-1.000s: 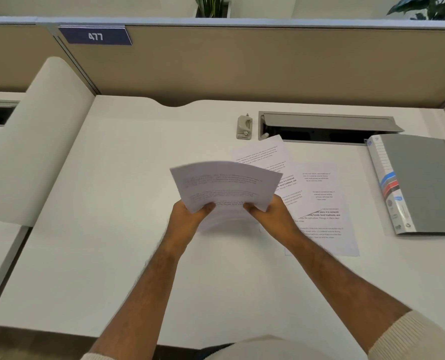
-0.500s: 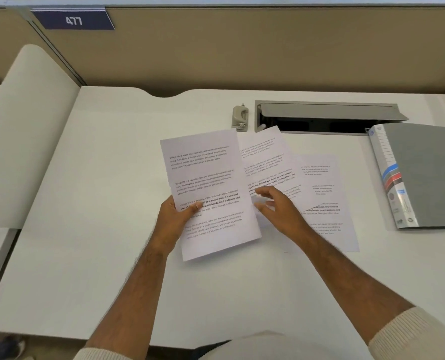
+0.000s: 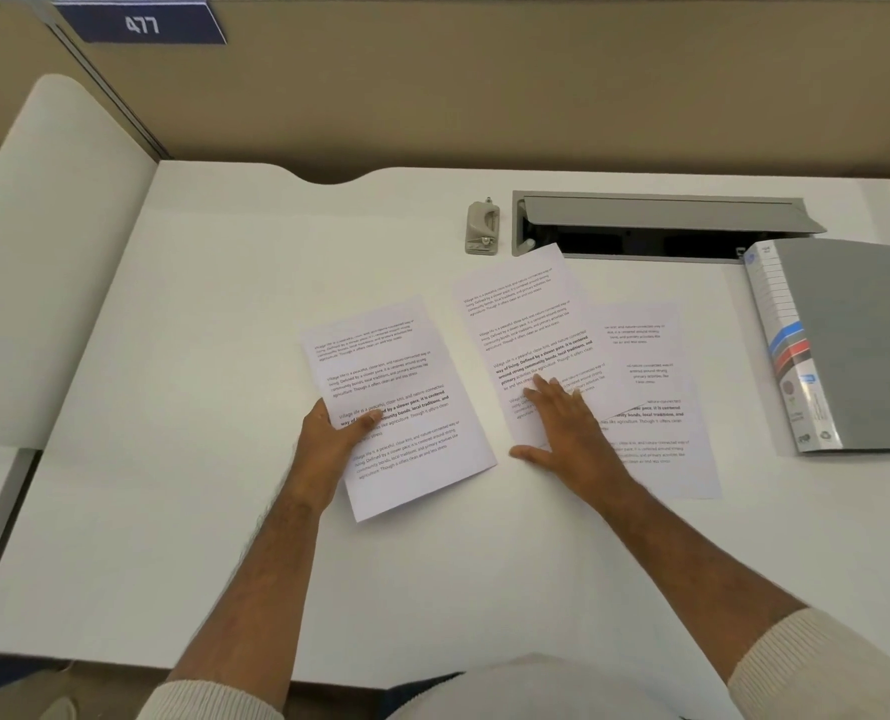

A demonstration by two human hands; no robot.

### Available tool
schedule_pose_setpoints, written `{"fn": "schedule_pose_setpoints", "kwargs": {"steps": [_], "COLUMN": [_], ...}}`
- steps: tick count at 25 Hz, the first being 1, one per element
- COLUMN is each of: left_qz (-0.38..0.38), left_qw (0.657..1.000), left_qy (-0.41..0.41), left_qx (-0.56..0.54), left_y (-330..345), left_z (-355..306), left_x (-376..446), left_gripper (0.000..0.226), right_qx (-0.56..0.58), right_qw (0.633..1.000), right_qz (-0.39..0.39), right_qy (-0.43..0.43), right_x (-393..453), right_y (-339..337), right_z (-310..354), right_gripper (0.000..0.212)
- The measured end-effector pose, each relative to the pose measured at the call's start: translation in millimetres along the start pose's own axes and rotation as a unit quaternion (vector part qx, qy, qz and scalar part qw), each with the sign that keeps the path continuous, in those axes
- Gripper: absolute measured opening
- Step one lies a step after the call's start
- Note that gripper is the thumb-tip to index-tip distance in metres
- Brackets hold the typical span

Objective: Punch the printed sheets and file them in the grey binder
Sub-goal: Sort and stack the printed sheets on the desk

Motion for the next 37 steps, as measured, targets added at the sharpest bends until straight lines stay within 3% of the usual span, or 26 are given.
{"fn": "schedule_pose_setpoints", "kwargs": {"steps": [8,16,22,29,34,37], "left_qz": [0.009,0.026,0.039,0.010,0.031,0.029], "left_qw": [1.000,0.999,0.999,0.999,0.996,0.998], "left_qy": [-0.003,-0.016,-0.014,-0.041,-0.077,-0.063], "left_qx": [0.007,0.014,0.025,0.021,-0.045,0.001], "left_y": [1.9,13.4,29.4,43.4,46.4,48.4], "left_z": [9.1,18.1,17.2,15.9,29.5,23.3], "left_x": [1.0,3.8,5.1,-1.1,0.7,0.0], "left_gripper": [0.052,0.061,0.058,0.030,0.056,0.035], "right_qx": [0.039,0.139,0.225,0.172,0.173,0.198], "right_qw": [0.994,0.985,0.973,0.976,0.972,0.960], "right_qz": [-0.099,-0.096,0.007,0.115,0.139,0.175], "right_qy": [0.004,0.034,-0.046,-0.073,-0.082,-0.096], "right_x": [0.0,-4.0,-4.8,-10.1,-13.5,-18.4], "right_y": [-29.7,-69.6,-46.1,-1.5,12.2,20.4], "right_z": [2.9,33.2,96.4,129.6,132.3,134.1], "right_gripper": [0.054,0.039,0.040,0.048,0.054,0.069]}}
Point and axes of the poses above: each hand's wrist, its own x-axis towards the middle knuckle, its own y-axis out of the palm, z = x × y, the point moved 9 cm from there along x, towards the middle knuckle, and after that the axes turned 9 degrees about z, right-handed, at the moved point
